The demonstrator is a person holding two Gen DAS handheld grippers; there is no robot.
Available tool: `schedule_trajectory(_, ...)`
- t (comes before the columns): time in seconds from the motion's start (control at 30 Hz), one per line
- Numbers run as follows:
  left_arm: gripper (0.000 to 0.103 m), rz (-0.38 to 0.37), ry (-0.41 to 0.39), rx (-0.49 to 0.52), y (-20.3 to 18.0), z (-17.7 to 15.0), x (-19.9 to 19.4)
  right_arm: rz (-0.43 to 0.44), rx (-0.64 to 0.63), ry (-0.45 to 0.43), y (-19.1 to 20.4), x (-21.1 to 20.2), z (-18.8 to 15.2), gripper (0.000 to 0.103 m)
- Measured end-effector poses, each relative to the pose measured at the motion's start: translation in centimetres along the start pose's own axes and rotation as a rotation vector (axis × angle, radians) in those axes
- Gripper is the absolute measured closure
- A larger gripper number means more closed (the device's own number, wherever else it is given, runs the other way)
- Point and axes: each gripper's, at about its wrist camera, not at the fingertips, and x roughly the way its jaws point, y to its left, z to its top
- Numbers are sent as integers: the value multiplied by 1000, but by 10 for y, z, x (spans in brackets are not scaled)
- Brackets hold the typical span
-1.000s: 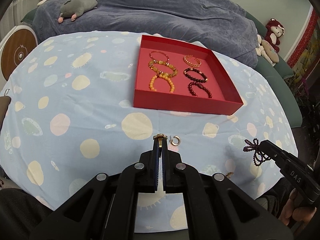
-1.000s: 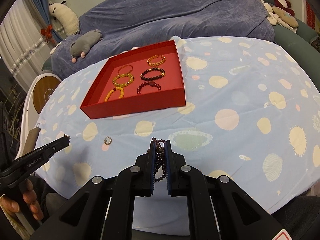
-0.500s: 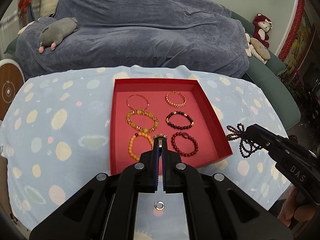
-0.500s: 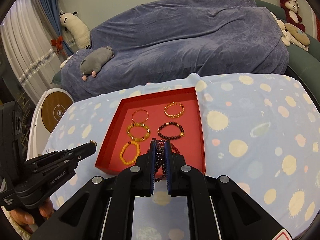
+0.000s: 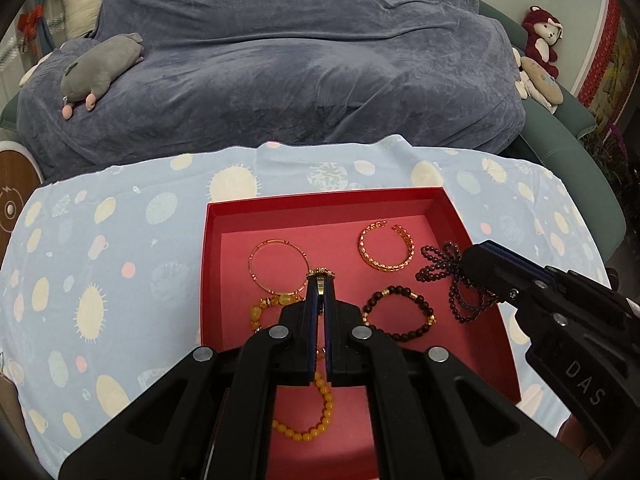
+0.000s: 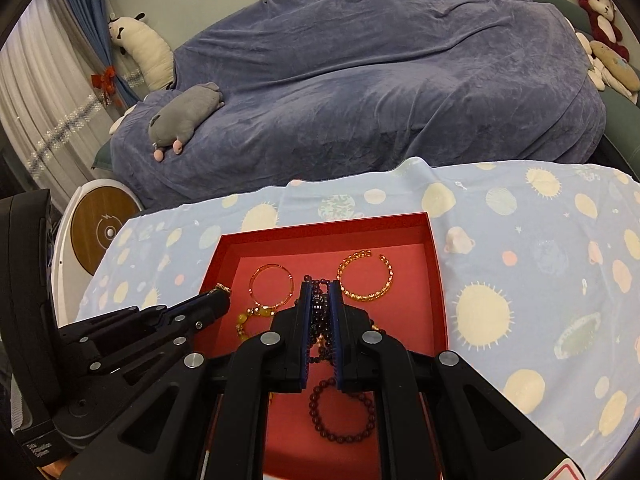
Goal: Organize jewelry
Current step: 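Open both tools to release the strand and ring inside the box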
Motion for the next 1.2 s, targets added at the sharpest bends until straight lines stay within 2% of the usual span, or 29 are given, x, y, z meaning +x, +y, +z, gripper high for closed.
schedule_trajectory(0.33,101,13,64,0,5,12,47,-13,22,53,-12,49,6,95)
schedule_trajectory(0.67,99,20,99,-17,6,8,65,-40,25,94,-19,68,0,93)
schedule_trajectory(0.7,97,27,100,-18,6,7,65,-46,25,86,-19,66,-1,91)
schedule_trajectory(0.73,90,30,100,-19,6,7,65,-51,24,83,-18,65,-1,88)
schedule_trajectory(0.77,76,36,98,-21,6,6,64,-54,22,81,-18,64,-1,87)
schedule_trajectory(0.83,56,75,77,-22,6,6,60,-65,17,70,-17,60,-2,79)
schedule_trajectory(1.0,53,78,70,-40,11,6,49,-72,20,52,-16,47,-4,70)
schedule_trajectory(1.2,53,80,48,-19,4,0,26,-79,10,32,-10,22,-10,69)
